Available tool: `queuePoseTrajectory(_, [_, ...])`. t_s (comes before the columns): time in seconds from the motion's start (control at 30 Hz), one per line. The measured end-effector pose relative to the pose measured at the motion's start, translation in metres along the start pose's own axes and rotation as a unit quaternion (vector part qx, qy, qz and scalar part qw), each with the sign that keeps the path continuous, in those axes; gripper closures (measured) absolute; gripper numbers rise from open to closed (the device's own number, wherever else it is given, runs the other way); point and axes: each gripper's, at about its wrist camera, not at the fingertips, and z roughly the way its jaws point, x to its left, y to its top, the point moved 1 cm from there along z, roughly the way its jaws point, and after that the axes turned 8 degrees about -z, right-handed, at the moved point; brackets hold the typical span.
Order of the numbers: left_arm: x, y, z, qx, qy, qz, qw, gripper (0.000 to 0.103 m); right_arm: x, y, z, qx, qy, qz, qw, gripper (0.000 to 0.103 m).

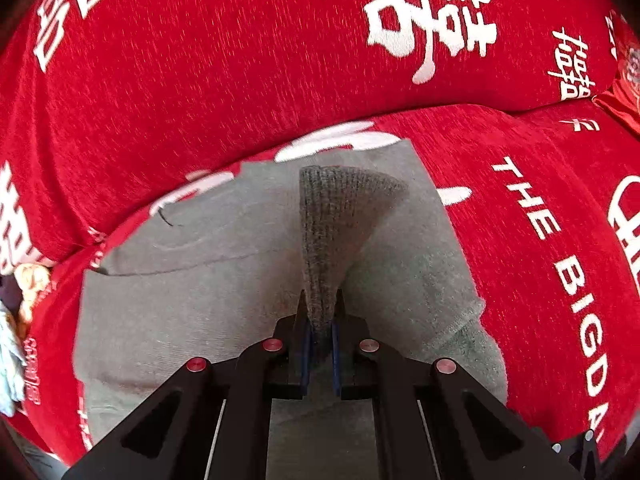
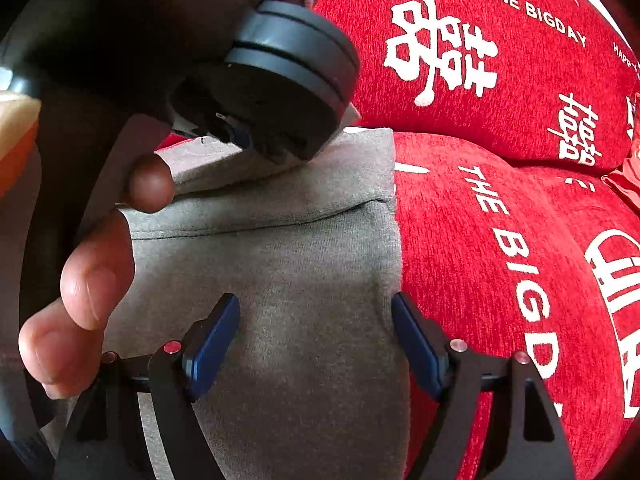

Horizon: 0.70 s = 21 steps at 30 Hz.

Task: Fold small clothes
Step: 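Lower the sleeve onto the sweater and open the left gripper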

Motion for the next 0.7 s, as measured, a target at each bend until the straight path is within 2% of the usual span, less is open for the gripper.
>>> queuePoseTrajectory(0.13, [0.001,-0.003,0.007,0.020,-0.038,-0.001,0.9991,0.094,0.002,-0.002,0.001,0.000,-0.002,-0.005,1.000,0.021])
queuePoseTrajectory(0.3, [0.001,-0.006,0.013,0.043,-0.058,-0.002,0.9974,0.093,0.002,-0.003,0.002,0.000,-0.003,-0.009,1.000,0.020])
queuePoseTrajectory(0.5, [0.012,-0.006,0.015,0.066,-0.104,-0.017,0.9923,0.093,-0.012,-0.005,-0.007,-0.001,0.018,0.003,1.000,0.019])
queuePoseTrajectory(0.53, [0.014,-0.006,0.016,0.071,-0.114,-0.019,0.9907,0.088,-0.020,-0.006,-0.011,-0.005,0.028,0.014,1.000,0.019])
queuePoseTrajectory(0.57, [0.017,-0.006,0.016,0.077,-0.128,-0.023,0.9885,0.057,-0.025,-0.005,-0.013,-0.008,0.036,0.024,0.999,0.019])
queuePoseTrajectory(0.6, [0.020,-0.006,0.016,0.077,-0.141,-0.029,0.9865,0.037,-0.035,-0.004,-0.016,-0.014,0.055,0.043,0.997,0.019])
queuePoseTrajectory(0.63, [0.023,-0.006,0.013,0.065,-0.144,-0.035,0.9868,0.017,-0.050,0.001,-0.020,-0.024,0.092,0.078,0.992,0.019])
queuePoseTrajectory(0.7, [0.026,-0.007,0.004,0.023,-0.136,-0.036,0.9898,0.017,-0.074,0.009,-0.020,-0.036,0.144,0.136,0.980,0.019])
